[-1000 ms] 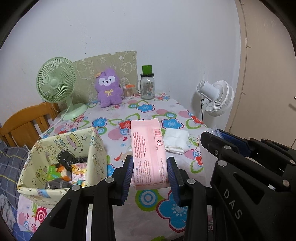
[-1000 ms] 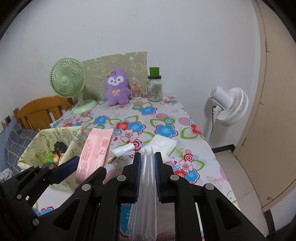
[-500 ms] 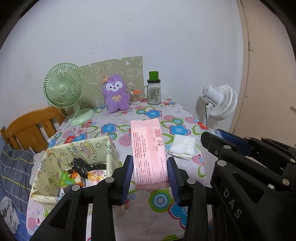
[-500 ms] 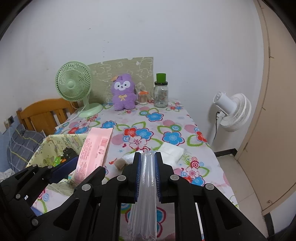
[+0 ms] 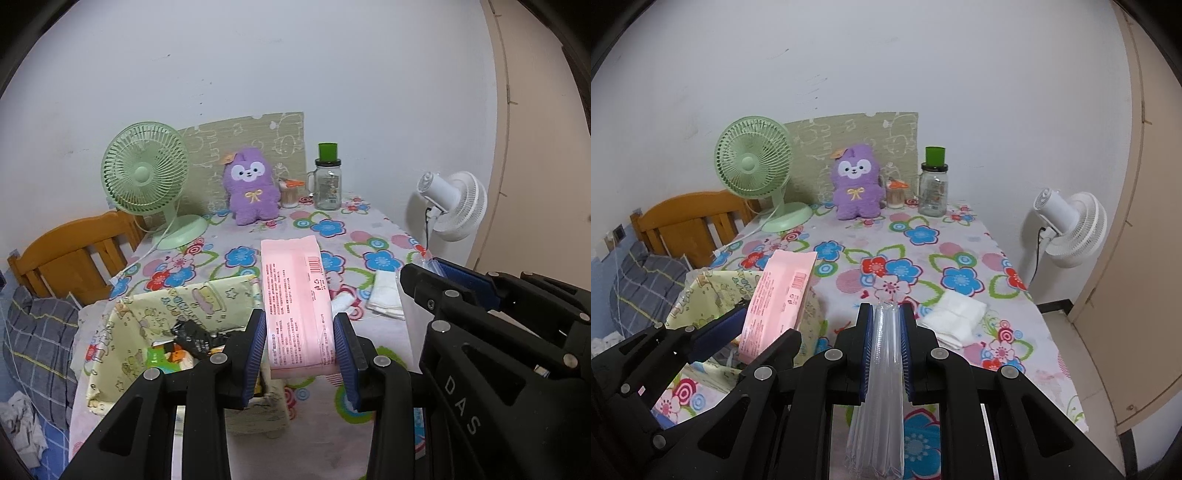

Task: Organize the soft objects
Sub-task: 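Lift both held items and carry them toward the fabric box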

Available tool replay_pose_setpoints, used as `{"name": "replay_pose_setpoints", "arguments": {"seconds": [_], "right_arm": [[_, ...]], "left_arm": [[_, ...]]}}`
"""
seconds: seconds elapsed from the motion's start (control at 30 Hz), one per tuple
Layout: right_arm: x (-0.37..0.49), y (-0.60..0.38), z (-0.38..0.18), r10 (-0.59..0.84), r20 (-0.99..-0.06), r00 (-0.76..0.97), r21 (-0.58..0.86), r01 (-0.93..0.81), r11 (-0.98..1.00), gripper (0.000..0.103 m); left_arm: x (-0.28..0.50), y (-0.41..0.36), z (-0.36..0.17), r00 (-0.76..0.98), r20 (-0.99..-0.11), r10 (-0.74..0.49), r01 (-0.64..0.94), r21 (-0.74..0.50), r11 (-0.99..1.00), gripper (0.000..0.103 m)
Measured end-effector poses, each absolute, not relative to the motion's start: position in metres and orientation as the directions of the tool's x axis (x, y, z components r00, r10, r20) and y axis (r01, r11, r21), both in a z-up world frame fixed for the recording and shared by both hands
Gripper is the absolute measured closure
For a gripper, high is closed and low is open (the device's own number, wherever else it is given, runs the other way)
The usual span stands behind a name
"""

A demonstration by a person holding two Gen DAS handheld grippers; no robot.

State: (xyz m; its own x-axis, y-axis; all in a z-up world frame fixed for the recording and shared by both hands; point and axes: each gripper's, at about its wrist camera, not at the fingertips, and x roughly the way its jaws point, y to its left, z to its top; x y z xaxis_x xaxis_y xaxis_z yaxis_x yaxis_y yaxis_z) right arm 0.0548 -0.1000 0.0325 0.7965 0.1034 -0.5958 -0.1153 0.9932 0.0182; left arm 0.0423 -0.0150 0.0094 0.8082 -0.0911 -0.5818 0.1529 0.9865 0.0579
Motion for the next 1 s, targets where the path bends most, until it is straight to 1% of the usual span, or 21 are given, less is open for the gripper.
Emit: {"name": "replay_pose_setpoints", "arguments": {"seconds": [0.43, 1.0], "right_arm": [[0.075, -0.06, 0.025, 0.143, -0.627, 0.766, 0.006, -0.178, 0.984, 0.086], [0.103, -0.011, 0.014, 0.167, -0.671, 0.722, -0.023, -0.246, 0.969, 0.086]], "left_arm": [[0.055, 0.022, 0.005, 0.794, -0.605, -0.053, 0.1, 0.044, 0.994, 0.065], [0.074, 0.064, -0.006, 0.774, -0.632, -0.053, 0.064, -0.007, 0.998, 0.065]]}}
